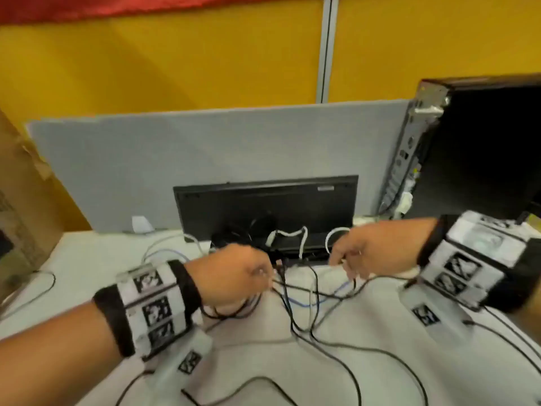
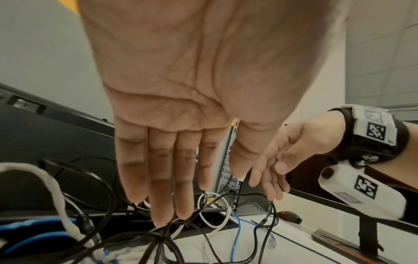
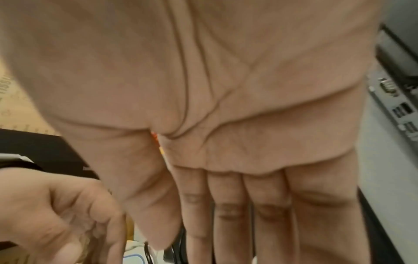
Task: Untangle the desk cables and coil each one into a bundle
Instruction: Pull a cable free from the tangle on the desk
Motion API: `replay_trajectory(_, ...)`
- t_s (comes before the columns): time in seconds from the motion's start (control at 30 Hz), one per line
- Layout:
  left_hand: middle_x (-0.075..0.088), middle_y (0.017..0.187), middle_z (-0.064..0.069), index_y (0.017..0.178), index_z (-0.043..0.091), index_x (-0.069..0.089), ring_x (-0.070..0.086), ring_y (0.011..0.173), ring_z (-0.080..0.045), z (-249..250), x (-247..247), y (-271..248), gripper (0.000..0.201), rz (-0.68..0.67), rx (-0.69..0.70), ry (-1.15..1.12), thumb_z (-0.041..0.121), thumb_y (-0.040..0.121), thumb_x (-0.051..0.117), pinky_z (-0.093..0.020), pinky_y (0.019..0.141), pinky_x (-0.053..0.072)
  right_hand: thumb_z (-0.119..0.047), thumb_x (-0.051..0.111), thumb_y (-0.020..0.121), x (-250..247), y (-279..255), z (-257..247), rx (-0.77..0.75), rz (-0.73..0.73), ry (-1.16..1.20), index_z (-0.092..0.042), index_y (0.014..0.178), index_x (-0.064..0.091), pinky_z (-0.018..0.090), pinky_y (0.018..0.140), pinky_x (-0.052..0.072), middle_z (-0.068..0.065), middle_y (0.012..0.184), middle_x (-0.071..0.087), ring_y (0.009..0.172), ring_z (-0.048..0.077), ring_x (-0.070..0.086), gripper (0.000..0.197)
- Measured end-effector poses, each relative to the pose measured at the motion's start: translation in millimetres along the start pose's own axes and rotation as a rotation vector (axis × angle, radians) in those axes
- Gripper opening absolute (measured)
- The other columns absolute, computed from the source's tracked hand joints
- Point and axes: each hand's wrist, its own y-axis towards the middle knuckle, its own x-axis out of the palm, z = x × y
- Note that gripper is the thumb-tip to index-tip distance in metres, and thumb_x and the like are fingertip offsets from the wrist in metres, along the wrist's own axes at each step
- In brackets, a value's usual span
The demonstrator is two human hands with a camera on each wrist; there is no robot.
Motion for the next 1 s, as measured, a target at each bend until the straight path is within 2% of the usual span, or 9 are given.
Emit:
replay_trajectory(0.07, 0.055, 0.079, 0.019, 0.103, 0.023, 0.069, 0.049, 0.068, 0.006, 8, 11, -4, 0.016, 0.055, -0.037, 0.024, 0.026, 0.093, 0.056, -0.006, 0.059, 0.035, -0.013, 0.047, 0.096, 17, -2, 4, 0.031, 0.044, 0.07, -0.015, 0.116, 0.065, 0.026, 0.068, 0.053, 0.005, 0.096, 0.07, 0.08, 0.017, 0.065, 0.026)
replay_trajectory(0.1, 0.054, 0.078, 0.019, 0.103, 0.021, 0.069, 0.048, 0.067, 0.007, 11, 18, -7, 0.016, 0.076, -0.05, 0.045, 0.026, 0.093, 0.057, -0.009, 0.058, 0.035, -0.014, 0.049, 0.096, 26, -4, 6, 0.038, 0.076, 0.081, -0.015, 0.11, 0.067, 0.029, 0.066, 0.054, 0.007, 0.095, 0.071, 0.078, 0.019, 0.066, 0.023)
replay_trajectory(0.27, 0.051, 0.078, 0.018, 0.109, 0.017, 0.069, 0.05, 0.071, 0.001, 44, 50, -37, 0.021, 0.09, -0.069, 0.036, 0.026, 0.093, 0.059, -0.014, 0.063, 0.039, -0.02, 0.056, 0.093, 67, -38, 9, 0.06, 0.196, 0.089, -0.015, 0.088, 0.067, 0.023, 0.056, 0.054, 0.002, 0.078, 0.069, 0.068, 0.014, 0.066, 0.012)
replay_trajectory(0.37, 0.055, 0.092, 0.009, 0.114, 0.02, 0.067, 0.055, 0.087, -0.012, 64, 62, -51, 0.025, 0.036, -0.069, 0.095, 0.028, 0.091, 0.062, -0.024, 0.079, 0.043, -0.019, 0.057, 0.093, 88, -58, 7, 0.112, 0.134, 0.115, -0.01, 0.096, 0.067, 0.028, 0.063, 0.058, 0.007, 0.085, 0.07, 0.073, 0.018, 0.067, 0.013)
replay_trajectory(0.43, 0.058, 0.1, 0.005, 0.114, 0.021, 0.066, 0.051, 0.091, -0.012, 73, 71, -53, 0.026, 0.012, -0.054, 0.149, 0.029, 0.089, 0.064, -0.025, 0.083, 0.043, -0.019, 0.056, 0.093, 101, -63, 6, 0.118, 0.101, 0.098, -0.009, 0.103, 0.066, 0.031, 0.07, 0.058, 0.007, 0.09, 0.07, 0.077, 0.019, 0.067, 0.017)
replay_trajectory(0.63, 0.054, 0.096, 0.009, 0.114, 0.022, 0.067, 0.048, 0.089, -0.009, 84, 96, -36, 0.027, -0.027, 0.0, 0.15, 0.031, 0.088, 0.065, -0.023, 0.079, 0.04, -0.022, 0.057, 0.093, 124, -47, 5, 0.109, 0.083, 0.074, -0.013, 0.104, 0.067, 0.031, 0.073, 0.058, 0.004, 0.089, 0.071, 0.076, 0.017, 0.067, 0.018)
replay_trajectory(0.77, 0.06, 0.096, 0.005, 0.106, 0.017, 0.07, 0.053, 0.088, -0.012, 83, 100, -18, 0.021, 0.029, 0.0, 0.164, 0.026, 0.089, 0.063, -0.025, 0.078, 0.045, -0.028, 0.056, 0.093, 126, -27, 4, 0.116, 0.123, -0.03, -0.015, 0.103, 0.069, 0.02, 0.056, 0.05, -0.002, 0.079, 0.071, 0.063, 0.012, 0.063, 0.021)
replay_trajectory(0.87, 0.068, 0.09, -0.001, 0.092, 0.013, 0.071, 0.059, 0.08, -0.015, 79, 99, -9, 0.015, 0.042, -0.091, 0.14, 0.023, 0.089, 0.06, -0.027, 0.072, 0.049, -0.04, 0.06, 0.09, 128, -16, -2, 0.125, 0.134, -0.066, -0.012, 0.098, 0.071, 0.02, 0.055, 0.047, 0.0, 0.074, 0.07, 0.054, 0.01, 0.058, 0.031)
replay_trajectory(1.0, 0.067, 0.067, 0.0, 0.081, 0.009, 0.071, 0.063, 0.058, -0.015, 73, 101, -4, 0.027, -0.12, -0.269, 0.002, 0.026, 0.094, 0.054, -0.023, 0.058, 0.052, -0.046, 0.065, 0.087, 135, -10, -14, 0.089, 0.131, -0.114, -0.013, 0.097, 0.071, 0.019, 0.053, 0.041, -0.006, 0.062, 0.057, 0.054, 0.007, 0.05, 0.035)
